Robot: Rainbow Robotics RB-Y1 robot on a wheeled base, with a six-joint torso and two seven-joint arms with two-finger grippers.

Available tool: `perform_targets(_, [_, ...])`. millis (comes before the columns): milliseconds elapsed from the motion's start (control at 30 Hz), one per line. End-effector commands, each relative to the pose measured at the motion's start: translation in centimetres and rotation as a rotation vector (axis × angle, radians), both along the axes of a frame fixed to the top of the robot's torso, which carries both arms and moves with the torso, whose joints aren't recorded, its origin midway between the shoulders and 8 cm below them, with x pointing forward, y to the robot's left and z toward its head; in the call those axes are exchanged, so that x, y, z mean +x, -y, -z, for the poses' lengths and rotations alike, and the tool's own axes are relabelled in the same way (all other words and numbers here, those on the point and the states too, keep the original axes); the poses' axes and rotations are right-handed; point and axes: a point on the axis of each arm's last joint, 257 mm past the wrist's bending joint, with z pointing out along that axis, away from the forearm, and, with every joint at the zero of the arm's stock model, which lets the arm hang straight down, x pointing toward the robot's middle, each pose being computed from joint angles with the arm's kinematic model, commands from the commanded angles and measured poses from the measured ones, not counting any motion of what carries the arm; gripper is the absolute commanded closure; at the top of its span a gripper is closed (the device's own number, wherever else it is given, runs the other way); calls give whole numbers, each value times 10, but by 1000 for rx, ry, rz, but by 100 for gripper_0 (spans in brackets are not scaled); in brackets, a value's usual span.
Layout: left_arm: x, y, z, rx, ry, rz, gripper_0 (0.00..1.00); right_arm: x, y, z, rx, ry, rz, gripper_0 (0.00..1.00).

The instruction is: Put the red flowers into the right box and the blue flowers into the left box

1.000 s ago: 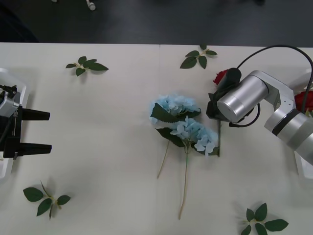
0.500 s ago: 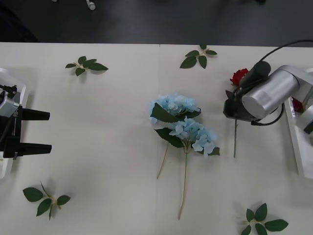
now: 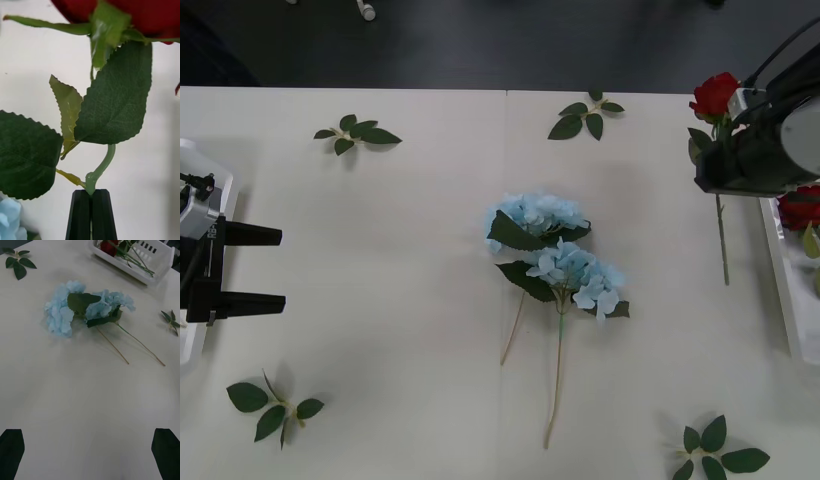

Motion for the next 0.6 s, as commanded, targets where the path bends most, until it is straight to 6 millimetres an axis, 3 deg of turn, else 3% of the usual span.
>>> perform_targets(33, [4,-1,-11,27,33,17,0,-7,36,-52,-35,36,-38,100])
perform_targets(333, [4,-1,-11,27,33,17,0,-25,105,-100,-68,6,-31,100])
perform_targets(600, [4,-1,-11,27,33,17,0,-39,166,-107,-120,-43,-10,100])
